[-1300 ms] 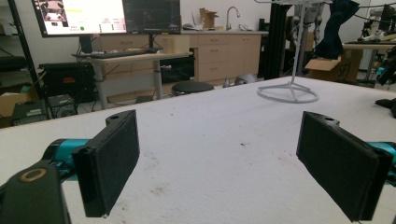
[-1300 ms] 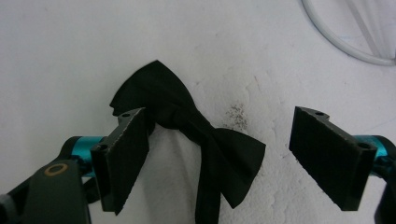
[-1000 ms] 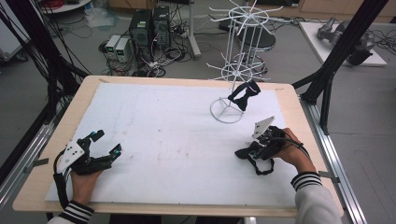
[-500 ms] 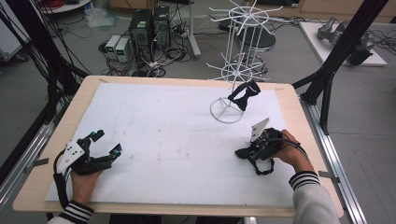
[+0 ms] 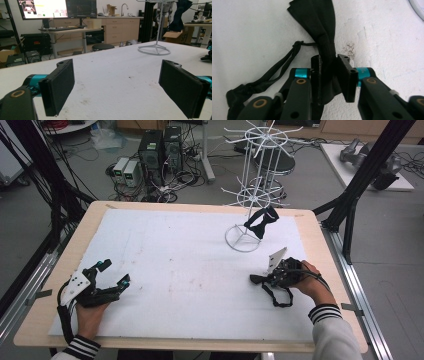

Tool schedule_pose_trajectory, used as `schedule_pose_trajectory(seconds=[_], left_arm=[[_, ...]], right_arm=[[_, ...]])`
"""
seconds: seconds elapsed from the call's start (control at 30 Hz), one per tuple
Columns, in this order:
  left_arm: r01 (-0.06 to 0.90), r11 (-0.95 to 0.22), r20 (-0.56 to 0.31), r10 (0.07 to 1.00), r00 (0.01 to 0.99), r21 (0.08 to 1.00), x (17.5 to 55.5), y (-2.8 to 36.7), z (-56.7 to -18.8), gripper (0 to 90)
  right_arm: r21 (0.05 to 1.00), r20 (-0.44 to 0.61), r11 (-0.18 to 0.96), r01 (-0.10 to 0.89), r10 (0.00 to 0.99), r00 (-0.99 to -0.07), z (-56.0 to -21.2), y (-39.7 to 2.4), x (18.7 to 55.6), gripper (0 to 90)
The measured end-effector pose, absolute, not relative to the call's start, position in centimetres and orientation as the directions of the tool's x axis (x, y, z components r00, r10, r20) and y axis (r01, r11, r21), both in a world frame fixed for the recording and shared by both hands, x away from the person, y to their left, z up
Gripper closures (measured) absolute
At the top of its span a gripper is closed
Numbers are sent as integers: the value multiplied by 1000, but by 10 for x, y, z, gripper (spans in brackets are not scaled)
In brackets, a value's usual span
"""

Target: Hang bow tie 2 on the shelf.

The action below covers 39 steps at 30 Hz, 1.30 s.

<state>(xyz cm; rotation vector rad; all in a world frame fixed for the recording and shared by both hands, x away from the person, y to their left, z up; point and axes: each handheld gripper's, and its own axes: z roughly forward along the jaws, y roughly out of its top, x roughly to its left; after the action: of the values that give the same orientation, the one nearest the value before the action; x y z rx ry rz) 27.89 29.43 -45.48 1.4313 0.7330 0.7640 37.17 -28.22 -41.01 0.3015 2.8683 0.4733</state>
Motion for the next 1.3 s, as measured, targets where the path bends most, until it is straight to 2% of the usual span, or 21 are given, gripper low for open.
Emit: schedule_pose_trajectory(seconds=[0.6, 0.9, 1.07, 1.3], left_arm=[[-20, -4, 15, 820, 573, 1000, 279, 294, -455, 137], [-20, -4, 15, 820, 572, 1000, 279, 294, -455, 137], [-20, -3, 14, 820, 572, 1000, 279, 294, -455, 137], [-22, -7, 18, 820, 572, 1000, 279, 294, -455, 137]], right_arm=[[403, -150, 896, 188, 268, -952, -402, -282, 370, 825], [458, -117, 860, 227, 312, -943, -398, -281, 370, 828], [507, -97, 817, 273, 369, -924, -393, -279, 368, 827], [559, -86, 780, 283, 394, -915, -386, -276, 364, 827]])
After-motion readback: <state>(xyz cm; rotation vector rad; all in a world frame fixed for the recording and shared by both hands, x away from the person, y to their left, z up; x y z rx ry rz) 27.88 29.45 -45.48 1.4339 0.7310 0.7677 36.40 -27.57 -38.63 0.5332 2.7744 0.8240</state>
